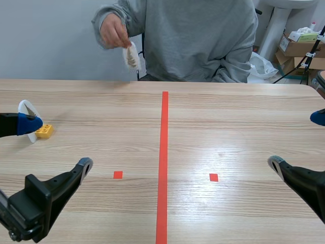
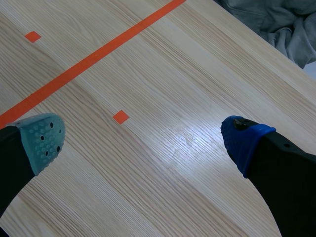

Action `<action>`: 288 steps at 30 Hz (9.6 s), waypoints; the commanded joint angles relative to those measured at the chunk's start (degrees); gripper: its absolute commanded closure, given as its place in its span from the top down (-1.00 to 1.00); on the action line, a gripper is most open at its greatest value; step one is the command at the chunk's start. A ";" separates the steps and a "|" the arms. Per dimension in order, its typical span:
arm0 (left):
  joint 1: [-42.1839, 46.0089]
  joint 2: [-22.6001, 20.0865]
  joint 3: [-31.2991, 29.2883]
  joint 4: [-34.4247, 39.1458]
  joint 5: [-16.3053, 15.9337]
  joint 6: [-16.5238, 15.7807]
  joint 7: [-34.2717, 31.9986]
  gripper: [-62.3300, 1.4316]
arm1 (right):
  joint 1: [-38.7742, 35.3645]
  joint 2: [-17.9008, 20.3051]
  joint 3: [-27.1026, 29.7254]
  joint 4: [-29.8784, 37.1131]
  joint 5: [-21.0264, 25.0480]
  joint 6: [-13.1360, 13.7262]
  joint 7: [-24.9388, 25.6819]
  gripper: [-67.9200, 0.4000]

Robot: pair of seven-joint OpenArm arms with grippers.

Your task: Do the leaf sorting experiment

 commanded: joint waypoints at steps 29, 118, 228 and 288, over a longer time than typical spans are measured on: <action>-0.33 0.13 -0.04 -0.13 -0.57 -0.11 -0.66 1.00 | 0.48 -0.04 0.39 0.44 0.00 0.17 0.44 1.00; -26.23 -6.73 9.90 -23.32 1.03 -8.48 -0.17 1.00 | 0.48 -0.04 0.39 0.44 -0.02 0.17 0.44 1.00; -44.72 5.35 -14.03 -57.70 0.33 -7.28 0.79 -0.83 | 2.38 -0.04 0.39 0.44 -1.07 -0.09 -0.39 1.00; -2.95 8.22 -3.91 -1.81 -0.63 -8.00 2.14 0.73 | 2.38 -0.07 0.39 0.44 -0.76 -0.09 -1.05 1.00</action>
